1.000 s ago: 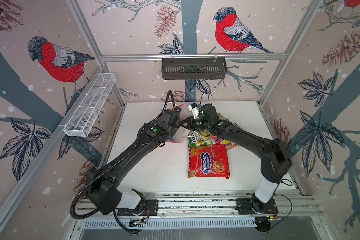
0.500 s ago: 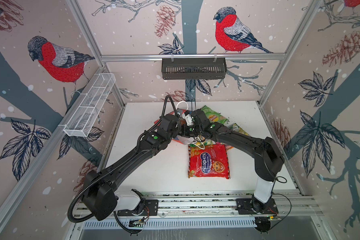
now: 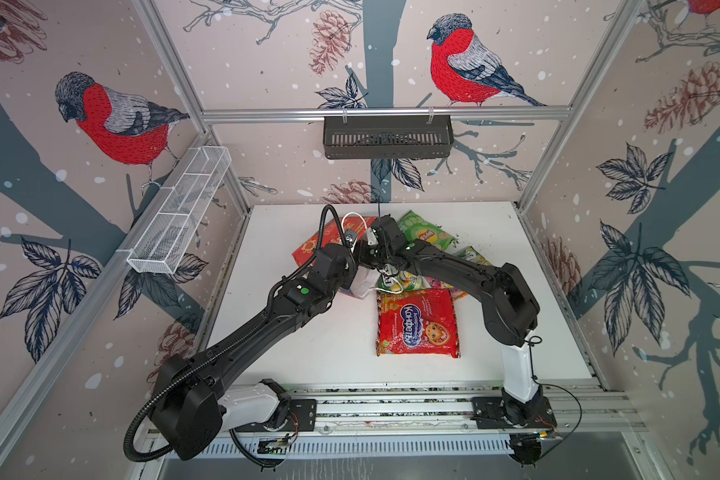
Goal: Take the snacks out of the paper bag
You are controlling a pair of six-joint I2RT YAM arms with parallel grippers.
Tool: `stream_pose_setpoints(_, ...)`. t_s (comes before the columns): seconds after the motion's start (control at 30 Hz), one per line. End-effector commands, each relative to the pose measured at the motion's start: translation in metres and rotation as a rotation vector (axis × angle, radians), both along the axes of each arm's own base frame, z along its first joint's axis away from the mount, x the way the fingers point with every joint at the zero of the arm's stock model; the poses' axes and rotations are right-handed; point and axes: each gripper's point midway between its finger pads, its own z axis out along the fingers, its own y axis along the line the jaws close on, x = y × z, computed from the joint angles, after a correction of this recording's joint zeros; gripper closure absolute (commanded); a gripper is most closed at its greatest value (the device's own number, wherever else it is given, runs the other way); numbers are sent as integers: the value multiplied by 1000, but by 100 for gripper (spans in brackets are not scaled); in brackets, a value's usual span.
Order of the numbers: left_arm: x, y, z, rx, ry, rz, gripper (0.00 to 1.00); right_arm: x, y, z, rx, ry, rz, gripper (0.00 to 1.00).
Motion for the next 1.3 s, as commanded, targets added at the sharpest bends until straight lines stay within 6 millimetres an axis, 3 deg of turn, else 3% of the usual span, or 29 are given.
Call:
stream_pose_setpoints(0.0, 2, -9, 1, -57, -6, -14, 100, 0, 8, -3, -11, 16, 6, 66)
stream_pose_setpoints(0.2, 3, -8, -7, -64, 0, -2, 100, -1, 5, -12, -70, -5, 9, 65)
stream_pose_setpoints(0.4, 7, -2, 1, -81, 4, 41, 100, -16, -21, -3, -64, -75, 61, 66)
stream_pose_setpoints(0.5, 9, 3, 12, -101, -1, 43, 100, -28, -43, 16, -62, -201, 107, 65)
stream_pose_setpoints(0.7, 14, 5, 30, -125, 49, -34, 100, -53, -105, 87, -29, -546, 112, 61)
stream_pose_setpoints(0.8, 12, 5, 35, -102, 71, -73, 100, -47, -138, 112, -117, -682, 17, 54)
stream_pose_setpoints(0.9, 9, 5, 36, -83, 87, -107, 100, -34, -152, 126, -205, -765, -5, 51)
stream_pose_setpoints(1.17, 3, 2, 32, -96, 112, -158, 100, 13, -140, 142, -389, -871, 48, 47)
stream_pose_setpoints(1.27, 2, 0, 32, -109, 113, -170, 100, 18, -132, 143, -409, -873, 96, 47)
